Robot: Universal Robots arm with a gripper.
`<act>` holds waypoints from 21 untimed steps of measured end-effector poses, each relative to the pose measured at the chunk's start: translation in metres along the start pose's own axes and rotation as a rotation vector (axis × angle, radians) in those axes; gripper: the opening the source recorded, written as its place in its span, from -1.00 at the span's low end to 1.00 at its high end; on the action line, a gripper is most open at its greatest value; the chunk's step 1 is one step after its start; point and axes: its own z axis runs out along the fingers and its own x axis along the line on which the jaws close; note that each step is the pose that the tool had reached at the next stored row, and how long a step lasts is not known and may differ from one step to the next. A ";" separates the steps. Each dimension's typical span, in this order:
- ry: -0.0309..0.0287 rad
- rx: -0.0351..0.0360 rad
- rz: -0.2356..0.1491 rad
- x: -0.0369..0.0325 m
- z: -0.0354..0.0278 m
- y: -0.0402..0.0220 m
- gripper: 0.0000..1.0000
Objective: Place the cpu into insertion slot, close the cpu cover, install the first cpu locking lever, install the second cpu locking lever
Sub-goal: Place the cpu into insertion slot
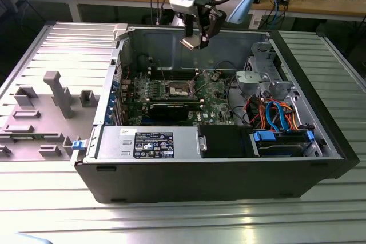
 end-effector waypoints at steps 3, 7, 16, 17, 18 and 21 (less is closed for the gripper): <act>-0.0019 -0.0004 0.022 0.0000 0.0000 0.0000 0.09; -0.0022 -0.0005 0.025 0.0000 0.0000 0.0000 0.09; -0.0053 -0.0012 0.060 0.0001 0.0000 -0.0001 0.09; -0.0060 -0.0013 0.069 0.0001 0.0000 -0.0001 0.09; -0.0067 -0.0014 0.075 0.0001 0.0000 -0.0001 0.09; -0.0084 -0.0018 0.095 0.0001 0.0000 -0.0001 0.09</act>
